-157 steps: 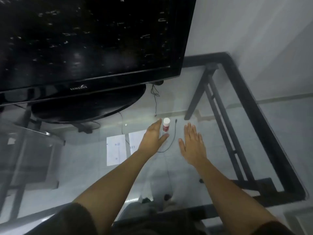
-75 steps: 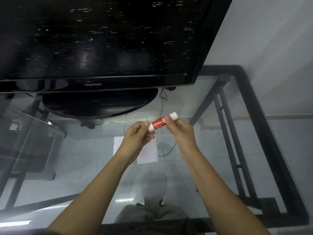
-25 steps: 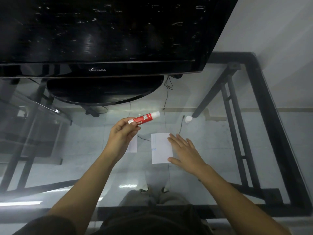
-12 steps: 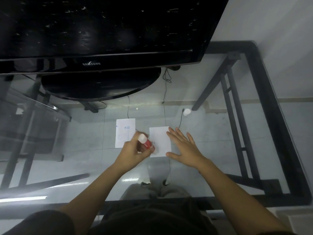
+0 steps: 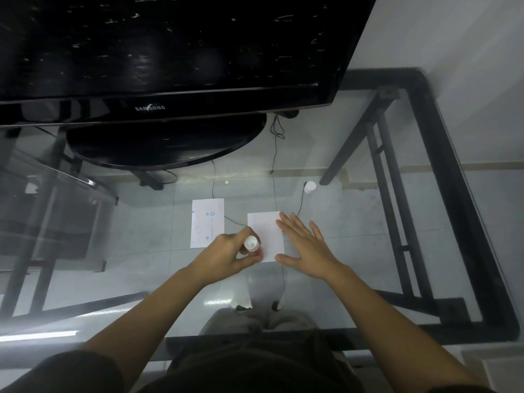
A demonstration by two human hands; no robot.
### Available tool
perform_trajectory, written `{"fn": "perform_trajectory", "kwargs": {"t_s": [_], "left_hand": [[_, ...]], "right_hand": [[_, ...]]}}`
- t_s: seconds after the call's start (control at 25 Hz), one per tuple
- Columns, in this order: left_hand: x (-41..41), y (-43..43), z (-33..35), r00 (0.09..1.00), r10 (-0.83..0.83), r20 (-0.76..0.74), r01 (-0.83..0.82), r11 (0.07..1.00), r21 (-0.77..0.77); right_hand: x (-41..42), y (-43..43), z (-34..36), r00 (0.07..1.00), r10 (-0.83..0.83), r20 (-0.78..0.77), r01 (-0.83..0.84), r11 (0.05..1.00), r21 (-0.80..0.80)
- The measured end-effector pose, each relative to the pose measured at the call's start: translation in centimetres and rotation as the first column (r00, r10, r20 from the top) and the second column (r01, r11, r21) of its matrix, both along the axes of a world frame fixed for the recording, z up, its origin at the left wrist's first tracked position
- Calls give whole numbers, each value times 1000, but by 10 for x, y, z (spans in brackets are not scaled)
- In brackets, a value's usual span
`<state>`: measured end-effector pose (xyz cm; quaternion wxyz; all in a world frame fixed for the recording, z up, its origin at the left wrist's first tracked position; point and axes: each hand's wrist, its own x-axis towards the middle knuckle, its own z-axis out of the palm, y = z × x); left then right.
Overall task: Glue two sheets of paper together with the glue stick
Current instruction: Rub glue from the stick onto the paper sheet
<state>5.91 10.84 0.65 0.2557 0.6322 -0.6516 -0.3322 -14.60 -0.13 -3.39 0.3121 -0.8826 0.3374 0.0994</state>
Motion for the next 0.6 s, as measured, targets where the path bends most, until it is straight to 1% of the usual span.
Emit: {"fn": "perform_trajectory", "kwargs": {"t_s": [0.04, 0.08, 0.2, 0.24, 0.32, 0.4, 0.44, 0.48, 0.56, 0.6], "left_hand": [[-1, 0, 0, 1000, -21, 10, 21, 1000, 12], [3, -2, 0, 1000, -7, 21, 6, 1000, 16], [19, -11, 4, 991, 128, 48, -126, 991, -39], [18, -11, 5, 991, 131, 33, -129, 990, -55], [7, -7, 4, 999, 34, -20, -35, 998, -55], [-2, -1, 4, 997, -74, -36, 73, 997, -35], [0, -4, 4, 998, -68, -17, 67, 997, -30], [7, -11, 5, 1000, -11, 9, 11, 1000, -27], [19, -23, 9, 987, 153, 46, -152, 988, -35], [21, -25, 10, 982, 183, 38, -182, 983, -32]], "right_hand": [[0, 0, 0, 1000, -1, -6, 1, 1000, 1], [0, 0, 0, 1000, -2, -10, 2, 1000, 1], [0, 0, 0, 1000, -1, 0, 1, 1000, 2], [0, 0, 0, 1000, -1, 2, 1, 1000, 1], [0, 0, 0, 1000, -5, 2, 5, 1000, 1], [0, 0, 1, 1000, -3, 4, 3, 1000, 8], [0, 0, 1, 1000, -3, 6, 3, 1000, 9], [0, 1, 1, 1000, -3, 8, 3, 1000, 10], [-1, 0, 2, 1000, -2, 10, 2, 1000, 14], [-1, 0, 2, 1000, -1, 10, 1, 1000, 15]]}}
